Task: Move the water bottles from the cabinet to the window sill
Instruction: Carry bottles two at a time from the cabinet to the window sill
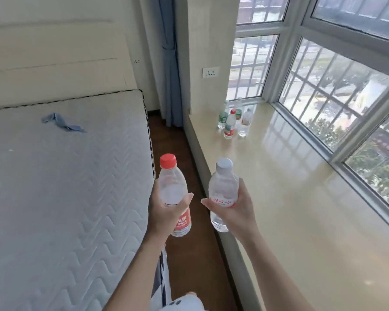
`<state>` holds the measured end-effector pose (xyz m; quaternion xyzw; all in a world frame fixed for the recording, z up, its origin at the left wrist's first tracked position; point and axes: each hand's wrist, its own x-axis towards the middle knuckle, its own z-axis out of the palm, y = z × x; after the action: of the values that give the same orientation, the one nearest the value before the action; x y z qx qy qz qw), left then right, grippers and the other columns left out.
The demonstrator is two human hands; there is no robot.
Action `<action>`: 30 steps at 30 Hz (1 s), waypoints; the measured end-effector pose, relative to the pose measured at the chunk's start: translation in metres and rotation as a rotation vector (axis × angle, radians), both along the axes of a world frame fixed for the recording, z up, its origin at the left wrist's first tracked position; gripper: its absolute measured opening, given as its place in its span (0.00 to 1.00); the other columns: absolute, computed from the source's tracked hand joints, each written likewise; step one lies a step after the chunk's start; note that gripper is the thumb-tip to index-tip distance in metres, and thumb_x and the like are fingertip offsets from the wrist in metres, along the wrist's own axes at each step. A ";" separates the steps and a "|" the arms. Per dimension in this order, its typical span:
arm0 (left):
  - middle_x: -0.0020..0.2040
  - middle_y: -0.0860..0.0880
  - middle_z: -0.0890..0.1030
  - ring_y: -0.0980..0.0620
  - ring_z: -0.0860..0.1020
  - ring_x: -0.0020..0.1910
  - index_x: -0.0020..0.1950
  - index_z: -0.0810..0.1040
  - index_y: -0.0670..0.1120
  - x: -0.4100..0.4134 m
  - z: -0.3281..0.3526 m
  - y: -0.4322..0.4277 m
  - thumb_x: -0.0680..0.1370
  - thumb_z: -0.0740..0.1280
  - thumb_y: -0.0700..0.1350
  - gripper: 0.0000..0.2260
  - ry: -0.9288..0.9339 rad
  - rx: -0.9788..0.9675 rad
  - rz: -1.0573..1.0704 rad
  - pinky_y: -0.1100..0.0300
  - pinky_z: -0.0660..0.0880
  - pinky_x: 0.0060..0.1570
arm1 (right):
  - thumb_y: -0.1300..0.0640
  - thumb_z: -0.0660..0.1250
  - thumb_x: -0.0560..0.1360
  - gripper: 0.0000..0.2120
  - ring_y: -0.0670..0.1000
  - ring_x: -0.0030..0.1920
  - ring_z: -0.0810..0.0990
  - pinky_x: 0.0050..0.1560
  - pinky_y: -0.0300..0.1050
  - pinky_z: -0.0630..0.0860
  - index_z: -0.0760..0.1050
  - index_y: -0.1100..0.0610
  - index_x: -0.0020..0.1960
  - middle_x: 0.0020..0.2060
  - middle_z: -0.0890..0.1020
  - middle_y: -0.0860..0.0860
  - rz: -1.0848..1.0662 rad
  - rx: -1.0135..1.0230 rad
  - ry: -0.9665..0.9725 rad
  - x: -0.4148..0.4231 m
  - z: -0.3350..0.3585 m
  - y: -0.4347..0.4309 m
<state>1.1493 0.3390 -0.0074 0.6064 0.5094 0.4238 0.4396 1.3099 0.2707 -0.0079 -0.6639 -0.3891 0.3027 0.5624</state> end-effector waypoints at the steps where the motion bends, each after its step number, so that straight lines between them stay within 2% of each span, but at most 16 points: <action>1: 0.58 0.58 0.75 0.57 0.76 0.56 0.66 0.68 0.59 0.002 -0.002 0.009 0.65 0.73 0.57 0.31 0.003 -0.008 0.025 0.70 0.68 0.50 | 0.44 0.82 0.58 0.29 0.49 0.46 0.83 0.46 0.49 0.82 0.71 0.48 0.52 0.44 0.81 0.45 0.021 -0.005 0.003 0.002 -0.002 0.011; 5: 0.58 0.59 0.75 0.57 0.76 0.54 0.66 0.67 0.59 0.005 -0.012 0.047 0.64 0.73 0.58 0.32 0.006 -0.051 0.077 0.66 0.70 0.52 | 0.46 0.82 0.60 0.29 0.48 0.48 0.83 0.46 0.44 0.80 0.71 0.48 0.55 0.46 0.81 0.45 0.075 -0.015 -0.004 0.008 -0.016 0.058; 8: 0.57 0.58 0.76 0.56 0.76 0.54 0.64 0.67 0.60 0.007 -0.019 0.086 0.64 0.73 0.58 0.30 0.002 -0.064 0.106 0.63 0.71 0.53 | 0.46 0.82 0.61 0.30 0.47 0.49 0.83 0.48 0.45 0.81 0.72 0.47 0.57 0.47 0.81 0.45 0.099 -0.021 -0.008 0.012 -0.026 0.101; 13: 0.59 0.55 0.77 0.53 0.76 0.57 0.65 0.69 0.57 0.011 -0.032 0.178 0.64 0.73 0.57 0.31 0.000 -0.077 0.122 0.58 0.74 0.56 | 0.49 0.82 0.62 0.29 0.47 0.48 0.83 0.47 0.43 0.80 0.72 0.48 0.57 0.47 0.82 0.46 0.130 -0.030 -0.018 0.019 -0.036 0.193; 16: 0.59 0.54 0.76 0.52 0.76 0.57 0.65 0.69 0.57 0.014 -0.028 0.246 0.64 0.73 0.57 0.31 -0.023 -0.081 0.123 0.56 0.74 0.56 | 0.50 0.83 0.62 0.29 0.47 0.49 0.83 0.49 0.47 0.81 0.73 0.48 0.57 0.48 0.82 0.46 0.116 -0.036 -0.023 0.026 -0.034 0.259; 20: 0.60 0.55 0.76 0.52 0.76 0.57 0.65 0.67 0.60 0.014 -0.021 0.331 0.64 0.73 0.58 0.31 -0.017 -0.082 0.073 0.59 0.73 0.56 | 0.51 0.83 0.62 0.30 0.48 0.50 0.84 0.53 0.51 0.81 0.73 0.44 0.59 0.49 0.83 0.45 0.083 -0.029 -0.005 0.035 -0.022 0.340; 24: 0.62 0.54 0.76 0.51 0.76 0.59 0.68 0.68 0.56 0.024 -0.017 0.405 0.63 0.73 0.58 0.34 -0.034 -0.076 0.055 0.59 0.75 0.57 | 0.49 0.83 0.62 0.31 0.48 0.51 0.84 0.53 0.50 0.81 0.73 0.46 0.60 0.49 0.83 0.46 0.025 0.006 0.006 0.044 -0.012 0.404; 27: 0.58 0.59 0.75 0.56 0.76 0.56 0.67 0.68 0.57 0.038 -0.014 0.443 0.64 0.72 0.58 0.33 -0.060 -0.093 0.021 0.68 0.71 0.51 | 0.47 0.82 0.61 0.32 0.50 0.51 0.84 0.53 0.51 0.81 0.74 0.48 0.61 0.49 0.83 0.47 0.019 0.000 0.003 0.051 -0.012 0.436; 30: 0.56 0.62 0.72 0.61 0.75 0.52 0.65 0.65 0.61 0.055 -0.014 0.477 0.63 0.72 0.58 0.32 -0.051 -0.109 -0.020 0.65 0.70 0.53 | 0.51 0.83 0.64 0.30 0.50 0.51 0.84 0.53 0.52 0.82 0.74 0.49 0.61 0.49 0.83 0.46 0.004 -0.014 -0.007 0.063 -0.015 0.462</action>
<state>1.2048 0.8156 -0.0212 0.5754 0.5143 0.4065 0.4891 1.3728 0.7326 -0.0233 -0.6679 -0.3903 0.3044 0.5558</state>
